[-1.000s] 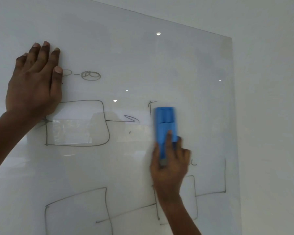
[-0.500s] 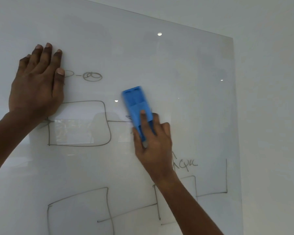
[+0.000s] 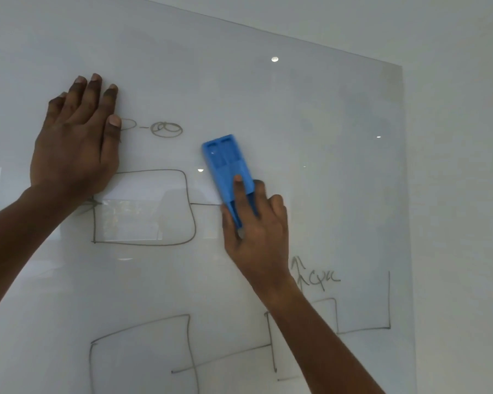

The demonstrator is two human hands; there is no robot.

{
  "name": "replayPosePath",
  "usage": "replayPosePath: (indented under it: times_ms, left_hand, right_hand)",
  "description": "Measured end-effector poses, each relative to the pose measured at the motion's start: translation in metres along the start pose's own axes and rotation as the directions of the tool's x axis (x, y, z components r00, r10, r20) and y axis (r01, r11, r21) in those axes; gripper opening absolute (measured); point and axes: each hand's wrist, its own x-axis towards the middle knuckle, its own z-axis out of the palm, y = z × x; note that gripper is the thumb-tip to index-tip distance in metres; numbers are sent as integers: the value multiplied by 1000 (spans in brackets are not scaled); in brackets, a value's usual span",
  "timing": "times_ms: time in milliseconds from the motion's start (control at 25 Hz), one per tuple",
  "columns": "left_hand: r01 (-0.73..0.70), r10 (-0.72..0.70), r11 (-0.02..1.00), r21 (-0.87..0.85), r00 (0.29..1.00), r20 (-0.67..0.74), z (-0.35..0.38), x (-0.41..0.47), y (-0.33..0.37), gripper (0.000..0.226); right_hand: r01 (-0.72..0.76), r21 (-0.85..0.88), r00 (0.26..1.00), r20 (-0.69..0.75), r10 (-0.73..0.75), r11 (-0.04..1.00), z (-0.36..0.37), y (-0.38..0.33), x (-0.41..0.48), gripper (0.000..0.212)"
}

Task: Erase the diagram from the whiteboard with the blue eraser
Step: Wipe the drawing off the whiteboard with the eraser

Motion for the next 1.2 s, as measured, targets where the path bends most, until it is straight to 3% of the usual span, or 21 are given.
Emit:
replayPosePath:
  times_ms: [80,120,160,200,240,280,320,360,440,520,560,640,720,760,1040,1200]
  left_hand:
    - [6,-6,1000,-2,1000,6,-1,0,1,61]
    - [10,-10,1000,-2,1000,11,-2,0,2,61]
    - [16,-16,1000,-2,1000,13,-2,-1,2,61]
    - [22,-22,1000,-1,1000,7,-2,-1,3,61]
    - [28,-28,1000,2,1000,-1,-2,-1,3,60]
    - [33,-33,999,5,999,-3,-2,-1,4,60]
    - [37,-37,999,6,999,0,-2,-1,5,60]
    - [37,-37,999,4,999,3,-2,-1,5,60]
    - [33,-33,999,5,999,9,-3,0,6,60]
    - [29,-30,1000,9,999,32,-5,-1,7,61]
    - [26,-27,1000,10,999,44,-6,-1,8,61]
    - [26,-27,1000,12,997,71,-10,0,10,62]
    - [39,-40,999,20,996,81,-12,0,13,63]
    - [46,-48,999,26,995,84,-13,0,13,63]
    - [97,-92,995,-19,983,157,-23,0,20,63]
    - [117,-112,992,-51,990,86,-40,-37,33,60]
  right_hand:
    - [120,-27,992,30,-119,992,-7,21,-1,50]
    - [56,-53,998,-5,-57,997,-12,38,1,50]
    - [-102,-70,993,-65,97,992,-18,55,4,50]
    - [-321,-43,940,-136,313,946,-24,69,10,50]
    - [-524,10,835,-191,516,851,-26,76,16,50]
    - [-638,48,745,-216,632,769,-25,74,20,50]
    - [-635,62,744,-220,631,770,-20,63,22,51]
    - [-537,62,819,-201,538,841,-13,45,19,52]
    - [-197,35,976,-90,199,980,-2,7,0,53]
    - [34,14,999,18,-34,999,-2,-2,-11,52]
    - [66,-9,998,24,-65,998,-5,6,-9,51]
    - [-93,-79,994,-70,88,993,-12,29,-1,50]
    - [-411,-45,899,-183,397,910,-17,45,8,49]
    - [-503,-36,851,-194,488,864,-16,48,9,49]
    - [-420,-137,907,-101,410,897,-21,64,4,54]
    - [-390,-160,921,-86,380,907,-23,65,2,55]
